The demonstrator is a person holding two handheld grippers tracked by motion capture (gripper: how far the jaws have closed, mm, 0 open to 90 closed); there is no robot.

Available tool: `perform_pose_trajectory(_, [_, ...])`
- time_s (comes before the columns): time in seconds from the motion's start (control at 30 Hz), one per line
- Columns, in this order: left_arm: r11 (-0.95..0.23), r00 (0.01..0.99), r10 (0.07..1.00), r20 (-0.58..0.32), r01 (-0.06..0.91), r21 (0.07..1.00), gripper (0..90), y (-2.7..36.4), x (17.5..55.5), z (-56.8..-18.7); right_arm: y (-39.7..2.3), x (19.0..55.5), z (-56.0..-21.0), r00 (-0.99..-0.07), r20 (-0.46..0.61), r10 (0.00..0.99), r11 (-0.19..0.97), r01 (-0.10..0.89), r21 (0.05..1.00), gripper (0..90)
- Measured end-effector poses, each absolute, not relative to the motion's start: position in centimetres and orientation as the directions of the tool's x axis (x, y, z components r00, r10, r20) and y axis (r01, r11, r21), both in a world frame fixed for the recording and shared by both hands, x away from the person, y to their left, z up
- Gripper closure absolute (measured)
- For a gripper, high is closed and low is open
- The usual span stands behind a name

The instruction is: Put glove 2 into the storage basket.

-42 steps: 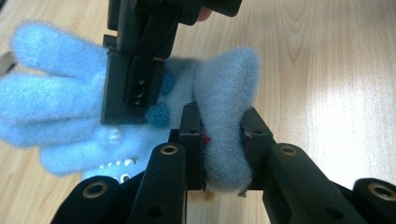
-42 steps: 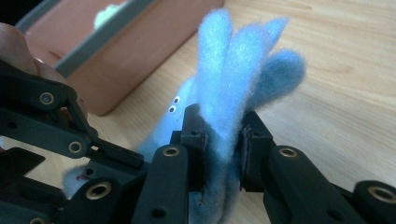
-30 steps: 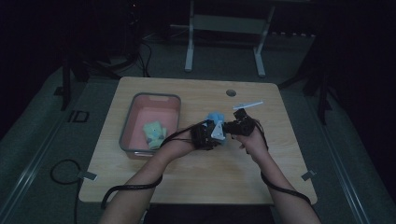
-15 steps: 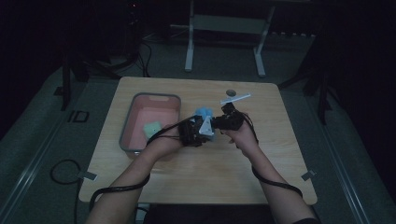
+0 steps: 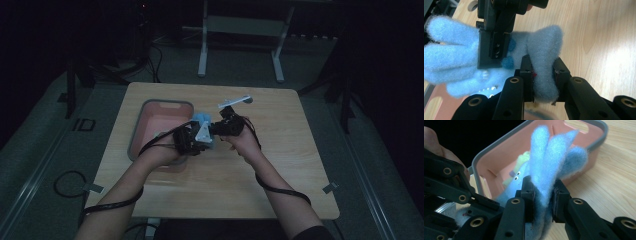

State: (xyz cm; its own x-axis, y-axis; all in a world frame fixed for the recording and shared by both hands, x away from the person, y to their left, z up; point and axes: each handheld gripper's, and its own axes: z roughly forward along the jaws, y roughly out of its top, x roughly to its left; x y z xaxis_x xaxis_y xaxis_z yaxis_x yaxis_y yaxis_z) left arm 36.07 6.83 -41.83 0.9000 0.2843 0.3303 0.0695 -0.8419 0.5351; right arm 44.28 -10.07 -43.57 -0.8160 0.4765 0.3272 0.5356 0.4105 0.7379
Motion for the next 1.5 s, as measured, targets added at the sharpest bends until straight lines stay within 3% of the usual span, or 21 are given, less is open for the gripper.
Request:
perform_pose_trajectory(0.9, [-0.853,0.887,0.345,0.306,0.16,0.497,75.5,14.3,35.1,-41.8,-1.5,44.7,-44.2,-0.851,0.362,0.382,0.462,0.515,0.722,75.8])
perform_pose_trajectory(1.5, [-0.855,0.891,0.356,0.282,0.189,0.483,75.5,16.6,35.2,-42.0,1.2,45.0,-44.8,-0.848,0.39,0.358,0.464,0.524,0.715,75.8])
